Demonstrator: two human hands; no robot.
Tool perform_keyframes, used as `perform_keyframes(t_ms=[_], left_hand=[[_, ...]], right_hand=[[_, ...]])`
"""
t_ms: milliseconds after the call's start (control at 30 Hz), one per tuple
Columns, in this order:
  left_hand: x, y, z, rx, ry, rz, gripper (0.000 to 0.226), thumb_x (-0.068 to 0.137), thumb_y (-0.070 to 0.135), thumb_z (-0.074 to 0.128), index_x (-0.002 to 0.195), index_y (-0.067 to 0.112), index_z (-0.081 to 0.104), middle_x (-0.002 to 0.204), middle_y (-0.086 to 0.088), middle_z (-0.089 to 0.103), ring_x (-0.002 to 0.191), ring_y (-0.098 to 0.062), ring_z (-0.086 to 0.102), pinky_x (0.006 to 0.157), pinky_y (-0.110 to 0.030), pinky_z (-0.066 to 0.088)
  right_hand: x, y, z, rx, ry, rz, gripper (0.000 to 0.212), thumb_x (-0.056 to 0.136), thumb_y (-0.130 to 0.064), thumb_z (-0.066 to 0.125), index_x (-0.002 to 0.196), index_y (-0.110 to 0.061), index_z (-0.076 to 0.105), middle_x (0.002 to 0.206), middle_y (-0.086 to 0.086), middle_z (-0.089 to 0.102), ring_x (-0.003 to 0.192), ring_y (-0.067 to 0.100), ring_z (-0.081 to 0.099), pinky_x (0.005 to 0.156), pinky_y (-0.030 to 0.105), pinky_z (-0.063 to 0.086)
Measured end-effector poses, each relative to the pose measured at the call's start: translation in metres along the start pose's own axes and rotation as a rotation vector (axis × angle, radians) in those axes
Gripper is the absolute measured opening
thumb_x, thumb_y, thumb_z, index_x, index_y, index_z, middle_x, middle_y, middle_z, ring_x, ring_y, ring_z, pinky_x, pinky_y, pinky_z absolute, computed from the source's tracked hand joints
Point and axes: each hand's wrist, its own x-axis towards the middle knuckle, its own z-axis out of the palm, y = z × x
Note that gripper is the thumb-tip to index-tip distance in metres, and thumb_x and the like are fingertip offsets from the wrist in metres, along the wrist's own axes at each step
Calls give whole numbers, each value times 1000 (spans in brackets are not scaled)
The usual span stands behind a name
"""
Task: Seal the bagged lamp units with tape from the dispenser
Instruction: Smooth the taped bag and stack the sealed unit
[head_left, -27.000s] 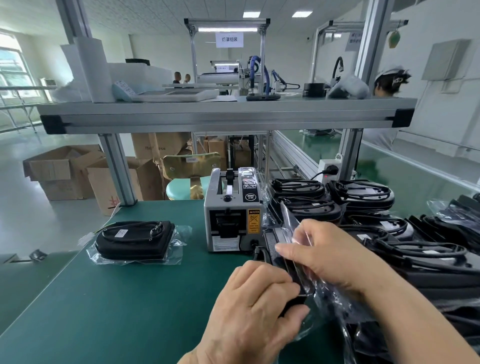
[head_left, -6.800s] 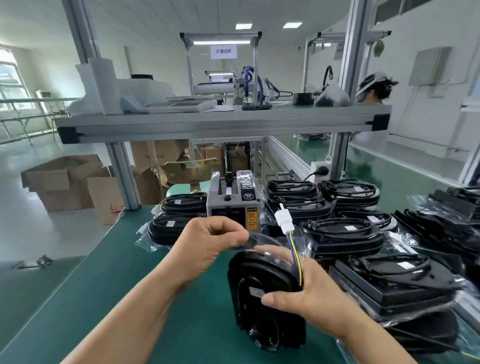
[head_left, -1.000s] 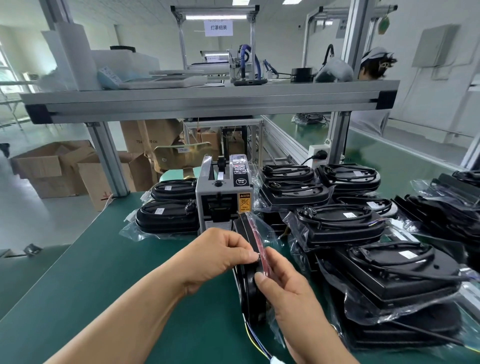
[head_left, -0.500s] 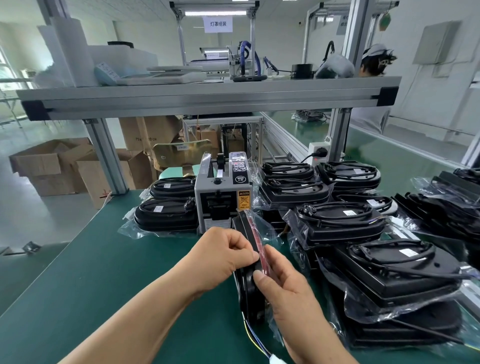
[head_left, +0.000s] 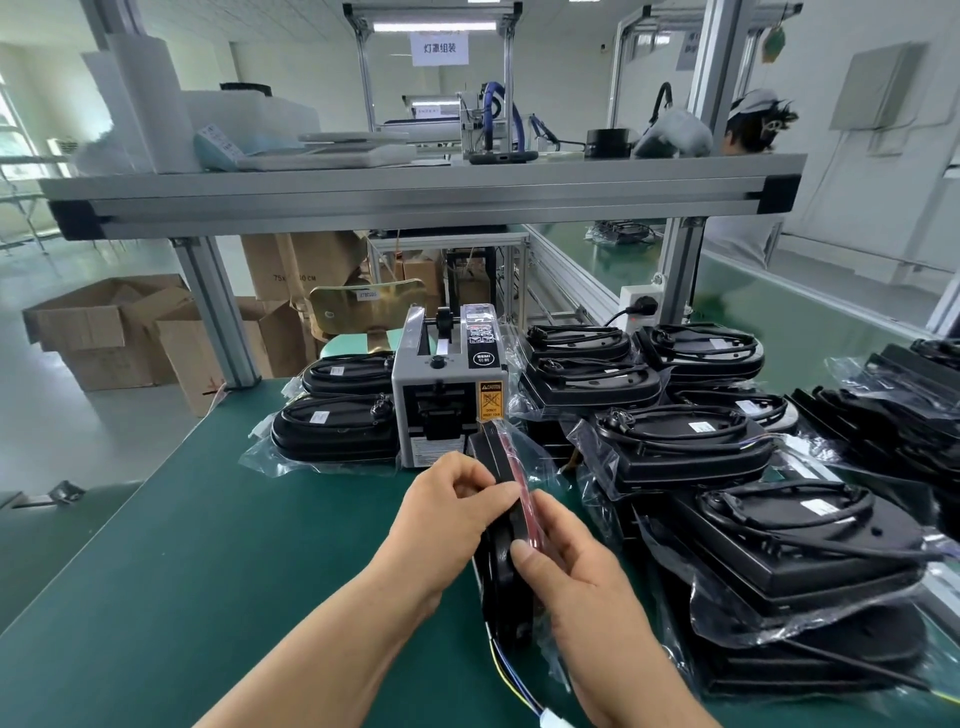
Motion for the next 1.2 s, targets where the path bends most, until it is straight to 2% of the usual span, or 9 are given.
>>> perform_keyframes(t_ms=[167, 267, 400, 533, 667, 767, 900, 1033, 1200], left_hand=[[-16, -9, -6, -132, -144, 6, 38, 57, 43, 84, 91, 43, 67, 79, 11, 57, 66, -1, 56, 63, -14, 46], [-18, -11, -9, -149, -150, -3, 52, 50, 46, 83, 98, 39, 66, 74, 15, 59, 67, -2, 57, 65, -16, 47], [-18, -7, -10, -84, -156, -12, 50, 58, 37, 83, 104, 33, 64, 79, 13, 57, 63, 2, 54, 65, -15, 47], [-16, -3, -7, 14, -160, 10, 47, 63, 36, 84, 105, 34, 63, 86, 6, 52, 61, 0, 48, 62, -14, 43], [-10, -3, -13, -19, -204, 9, 39, 68, 31, 84, 102, 28, 66, 70, 13, 57, 57, 1, 49, 56, -13, 43], [15, 1, -19, -204, -24, -76, 3, 86, 22, 75, 84, 20, 73, 65, 8, 63, 53, -3, 53, 51, -17, 45], [78, 4, -25, -477, 293, -368, 12, 93, 19, 67, 82, 13, 69, 62, 2, 63, 49, -6, 52, 46, -19, 41], [114, 0, -18, -576, 305, -544, 6, 96, 15, 60, 94, 11, 65, 59, 2, 59, 44, -4, 51, 40, -15, 35], [133, 0, -11, -679, 271, -594, 22, 97, 11, 52, 76, 15, 47, 54, 4, 46, 47, -7, 42, 43, -17, 29]], right_hand=[[-1, -2, -6, 45, -22, 27, 43, 95, -12, 63, 113, -50, 55, 108, -36, 67, 106, -12, 62, 94, 20, 46], [0, -16, -13, 48, -75, 78, 44, 87, -28, 71, 125, -43, 56, 114, -30, 68, 111, -7, 62, 98, 24, 47], [31, -49, -20, -53, -48, 105, 96, 66, -56, 72, 150, -24, 39, 146, -6, 51, 130, 11, 51, 112, 40, 40], [78, -65, 0, -293, -47, 121, 42, 82, -36, 74, 115, -16, 58, 112, -3, 64, 94, 6, 57, 79, 20, 45], [99, -54, 11, -419, -13, 114, 11, 87, -26, 65, 85, -18, 59, 82, -5, 62, 70, 8, 54, 58, 23, 39], [102, -45, 5, -360, 19, 114, 11, 90, -28, 64, 92, -18, 63, 91, -2, 67, 84, 14, 63, 78, 32, 52], [99, -41, 2, -227, 23, 152, 32, 91, -31, 68, 117, -13, 65, 115, 8, 70, 109, 26, 66, 101, 47, 51], [99, -35, 4, -205, 20, 123, 52, 91, -37, 67, 136, -12, 55, 131, 5, 63, 118, 23, 62, 104, 43, 49], [100, -32, 3, -332, 51, 46, 42, 93, -39, 64, 127, -16, 58, 114, -6, 64, 81, -5, 53, 63, 5, 35]])
